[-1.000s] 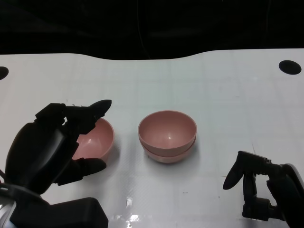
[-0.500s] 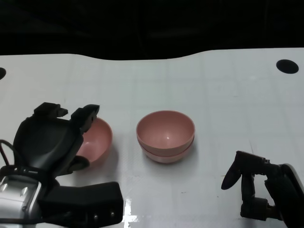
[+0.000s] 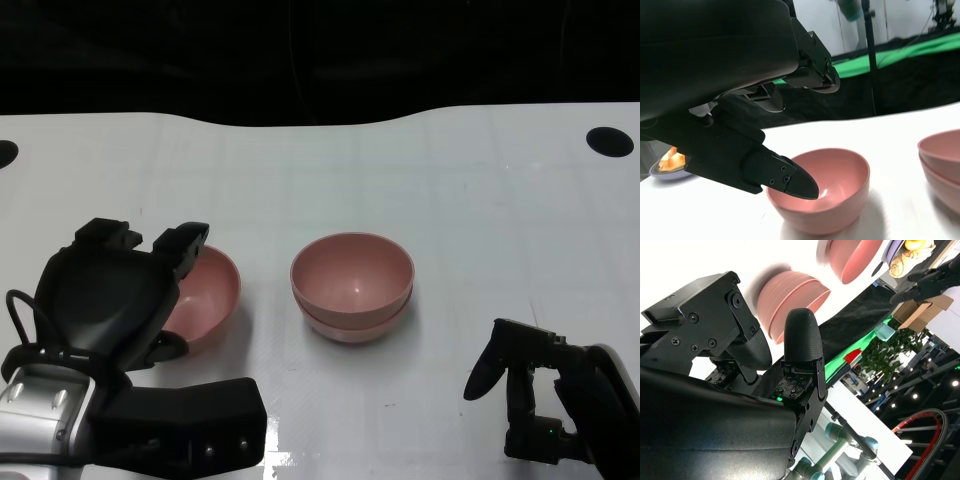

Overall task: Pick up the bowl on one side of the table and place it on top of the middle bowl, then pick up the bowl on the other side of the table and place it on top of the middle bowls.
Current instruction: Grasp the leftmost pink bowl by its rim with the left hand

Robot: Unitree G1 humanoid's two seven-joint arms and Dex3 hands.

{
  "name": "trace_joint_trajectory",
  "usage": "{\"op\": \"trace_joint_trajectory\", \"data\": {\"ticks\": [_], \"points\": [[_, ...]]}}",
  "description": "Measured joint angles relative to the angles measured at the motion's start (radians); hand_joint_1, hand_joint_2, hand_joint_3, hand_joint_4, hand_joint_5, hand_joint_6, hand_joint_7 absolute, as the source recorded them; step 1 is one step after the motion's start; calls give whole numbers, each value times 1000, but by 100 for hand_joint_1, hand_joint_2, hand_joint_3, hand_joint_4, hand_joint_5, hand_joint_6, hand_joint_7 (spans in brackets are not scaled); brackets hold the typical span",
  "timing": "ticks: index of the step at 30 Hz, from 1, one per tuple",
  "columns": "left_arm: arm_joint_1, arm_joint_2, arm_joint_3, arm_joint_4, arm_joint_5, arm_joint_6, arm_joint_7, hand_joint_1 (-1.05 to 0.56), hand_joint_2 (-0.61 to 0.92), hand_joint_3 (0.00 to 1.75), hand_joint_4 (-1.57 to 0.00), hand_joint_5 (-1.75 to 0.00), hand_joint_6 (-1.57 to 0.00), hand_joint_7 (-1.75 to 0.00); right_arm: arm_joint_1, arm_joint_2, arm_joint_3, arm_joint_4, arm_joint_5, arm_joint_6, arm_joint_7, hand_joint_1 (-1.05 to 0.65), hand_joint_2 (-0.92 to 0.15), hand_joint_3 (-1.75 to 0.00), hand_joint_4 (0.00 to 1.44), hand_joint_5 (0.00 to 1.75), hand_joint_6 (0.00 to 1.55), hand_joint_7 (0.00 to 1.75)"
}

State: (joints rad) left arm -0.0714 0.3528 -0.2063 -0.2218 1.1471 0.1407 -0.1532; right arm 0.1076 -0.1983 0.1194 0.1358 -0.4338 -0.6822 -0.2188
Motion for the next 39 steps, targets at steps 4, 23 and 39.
{"op": "trace_joint_trajectory", "data": {"ticks": [4,23,39], "points": [[-7,5,-21,22,-5,11,-29,-67,87,0,-36,-40,-36,0,0,0,0,-1,0,2,0,0,-10,-175,96,175,83,152],[-126,15,-117,208,-100,30,-164,-65,91,1,-53,-22,-43,-2,2,5,0,-17,-1,20,2,-1,-10,-175,96,175,83,152],[-280,17,-183,560,-211,-119,95,-24,92,14,-85,-174,-120,-29,3,7,1,-17,-2,20,4,-3,-10,-174,96,175,84,149]]}}
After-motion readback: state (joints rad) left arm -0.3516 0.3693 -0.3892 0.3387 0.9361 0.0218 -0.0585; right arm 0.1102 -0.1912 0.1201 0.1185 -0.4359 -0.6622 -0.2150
